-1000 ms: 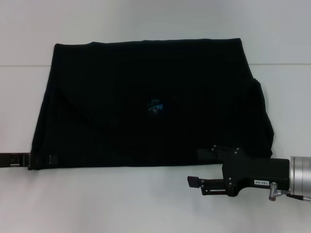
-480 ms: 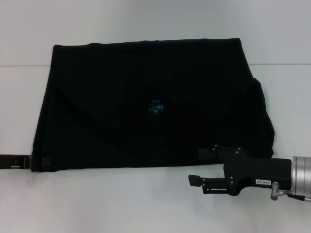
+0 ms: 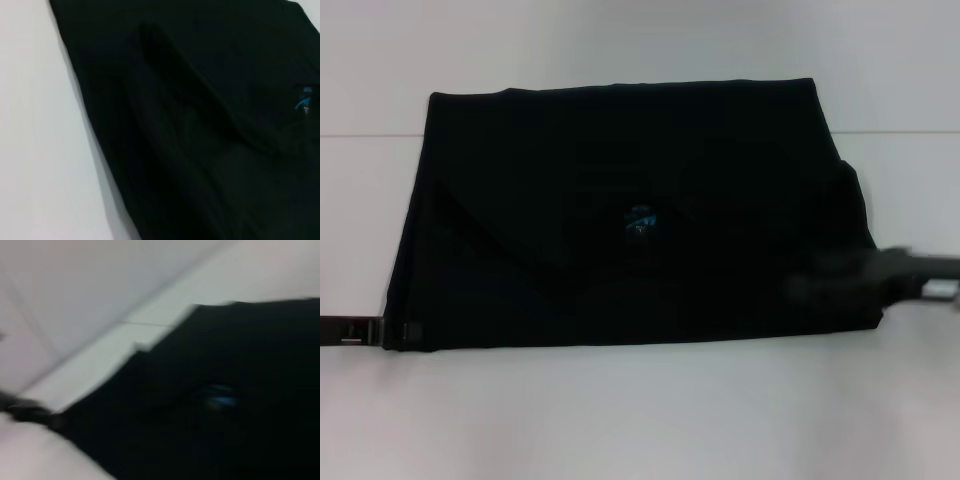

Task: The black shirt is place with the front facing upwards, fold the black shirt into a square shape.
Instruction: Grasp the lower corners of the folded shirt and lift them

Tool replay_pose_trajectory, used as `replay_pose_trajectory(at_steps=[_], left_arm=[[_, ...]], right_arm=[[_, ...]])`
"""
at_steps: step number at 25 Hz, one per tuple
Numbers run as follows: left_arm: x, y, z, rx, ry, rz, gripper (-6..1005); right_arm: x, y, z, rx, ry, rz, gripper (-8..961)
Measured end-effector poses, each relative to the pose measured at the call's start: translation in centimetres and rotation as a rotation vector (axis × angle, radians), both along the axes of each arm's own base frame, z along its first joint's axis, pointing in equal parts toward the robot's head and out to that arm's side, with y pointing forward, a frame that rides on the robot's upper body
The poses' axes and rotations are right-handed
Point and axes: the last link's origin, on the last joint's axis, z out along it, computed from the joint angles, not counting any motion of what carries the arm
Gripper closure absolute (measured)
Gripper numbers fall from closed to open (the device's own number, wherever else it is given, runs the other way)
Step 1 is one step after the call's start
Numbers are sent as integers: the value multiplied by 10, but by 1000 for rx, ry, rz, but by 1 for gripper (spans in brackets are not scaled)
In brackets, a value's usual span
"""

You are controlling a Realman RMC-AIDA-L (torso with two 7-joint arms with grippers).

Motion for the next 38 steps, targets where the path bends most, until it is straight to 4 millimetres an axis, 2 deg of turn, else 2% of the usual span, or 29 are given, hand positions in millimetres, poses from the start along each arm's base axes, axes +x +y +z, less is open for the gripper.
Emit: replay_pose_trajectory(at_steps=[6,9,12,19,23,38], left_arm=[[3,1,2,-8,-16,-9,960],[6,1,2,-15,-22,-14,958],[8,2,2,-18,-28,-21,956],[10,3,2,-9,-44,-26,950],[9,3,7,9,-58,-21,947],[14,4,7,1,-73,-42,936]], right_arm=[[5,33,58,-15,-157,-336,70],[2,42,68,-42,-259,-456,70],[-5,49,61,-68,-341,-486,71],[-16,54,13,-122,-440,-441,96],[-18,51,-2,-152,-438,-436,113],[-15,49,-9,-146,-441,-437,175]])
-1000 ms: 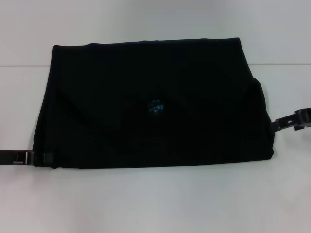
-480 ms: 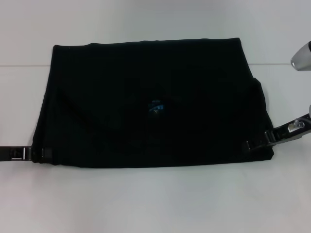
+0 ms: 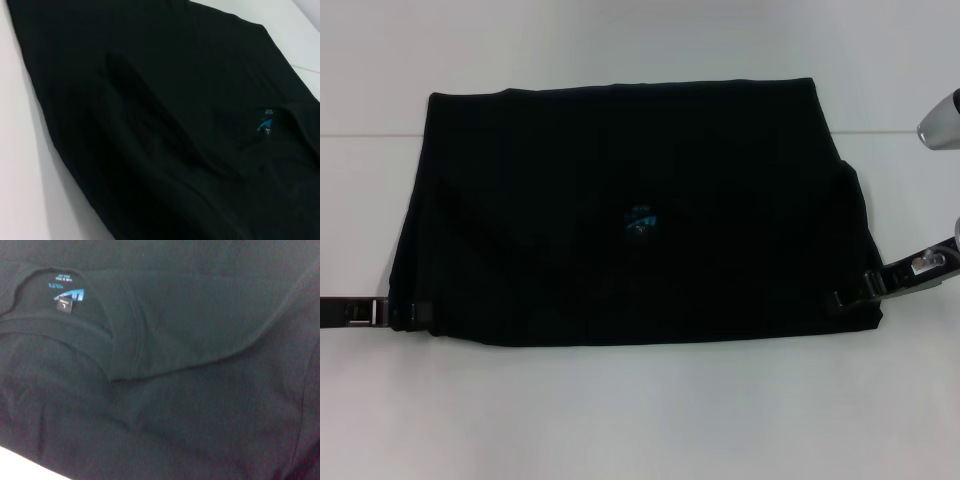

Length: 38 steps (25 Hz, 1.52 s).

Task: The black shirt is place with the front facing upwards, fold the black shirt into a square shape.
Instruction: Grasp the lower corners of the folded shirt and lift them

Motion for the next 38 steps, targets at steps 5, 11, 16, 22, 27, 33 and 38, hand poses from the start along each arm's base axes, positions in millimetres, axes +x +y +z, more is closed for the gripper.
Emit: replay_pose_trajectory(at_steps=[5,11,16,22,27,33,38], left_arm=[[0,0,0,0,-1,1,932],[0,0,0,-1,-2,2,928],[0,-1,-1,-5,-4,0,924],[3,-4,1,-33,-23,-8,920],[8,-12,5,-100,-62,-30,916],[18,-28,10,-233,-131,-34,911],[23,-45,10,-394,-150,15,908]], right_arm=[[0,0,0,-1,-1,0,466],[0,0,0,-1,-1,-3,690],[0,0,1,-3,-2,1,793],[-1,-3,6,-34,6,13,902],[1,-13,18,-114,24,16,913],[8,-40,26,-276,56,24,913],[17,-67,26,-429,81,67,913]])
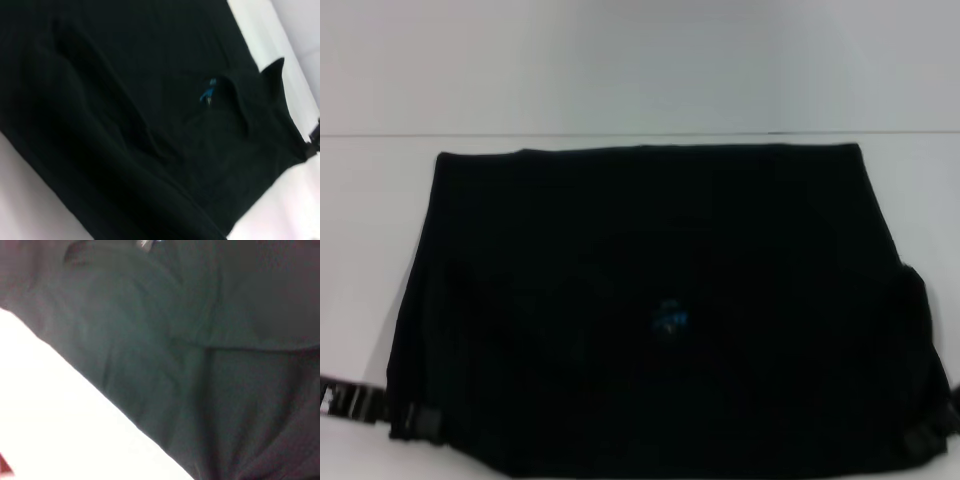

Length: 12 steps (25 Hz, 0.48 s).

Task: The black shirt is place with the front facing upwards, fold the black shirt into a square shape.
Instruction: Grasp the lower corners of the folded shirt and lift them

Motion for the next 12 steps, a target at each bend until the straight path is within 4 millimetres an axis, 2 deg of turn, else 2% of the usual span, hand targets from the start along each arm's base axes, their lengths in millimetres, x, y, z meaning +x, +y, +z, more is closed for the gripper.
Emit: replay_pose_trajectory(at_steps=[6,9,12], left_arm=[[3,-24,-7,-204,5,7,903],[5,-30,-9,-263,1,3,901],[8,-28,-8,-262,-13,-13,899]], right_arm=[[8,-30,-10,-174,21,56,914],[10,-36,-15,-213,11,73,914],[10,-35,-17,-197,24,76,914]])
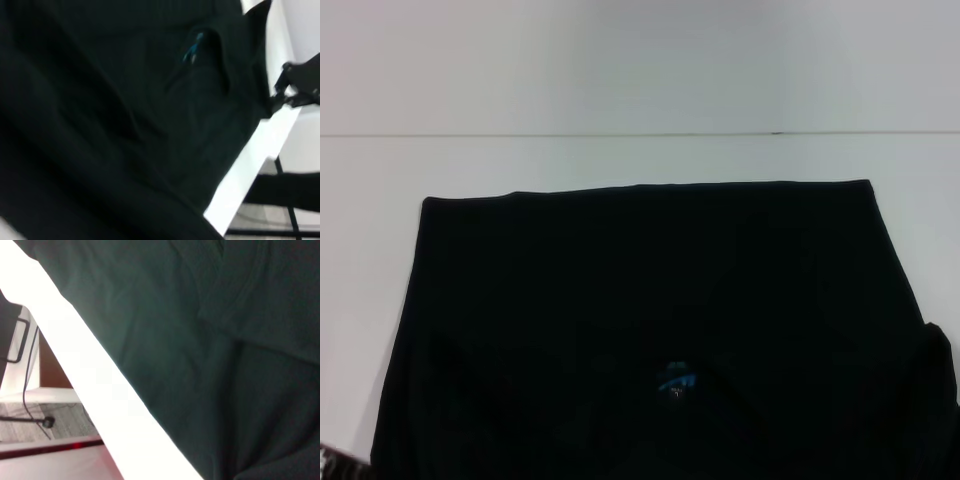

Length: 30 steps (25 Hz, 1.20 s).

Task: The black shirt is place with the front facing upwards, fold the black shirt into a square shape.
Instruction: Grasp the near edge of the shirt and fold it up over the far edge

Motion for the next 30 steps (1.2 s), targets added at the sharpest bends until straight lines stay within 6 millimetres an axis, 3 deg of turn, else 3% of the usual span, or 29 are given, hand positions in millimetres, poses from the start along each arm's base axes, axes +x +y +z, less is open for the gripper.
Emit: replay_pose_trajectory(at_steps=[5,11,17,23,30], left_arm=[[8,14,7,97,-61,-5,895],[19,46,33,395,-218,38,890],[8,77,48,690,-288,219,886],[-4,96,38,892,-336,328,881],[0,113,19,989,-305,318,876]], right_arm=[[-2,12,9,129,95,-36,914],[-3,35,41,411,304,-177,914],[0,59,64,708,544,-370,913],[6,81,50,953,643,-480,913],[4,103,21,1153,615,-437,916]])
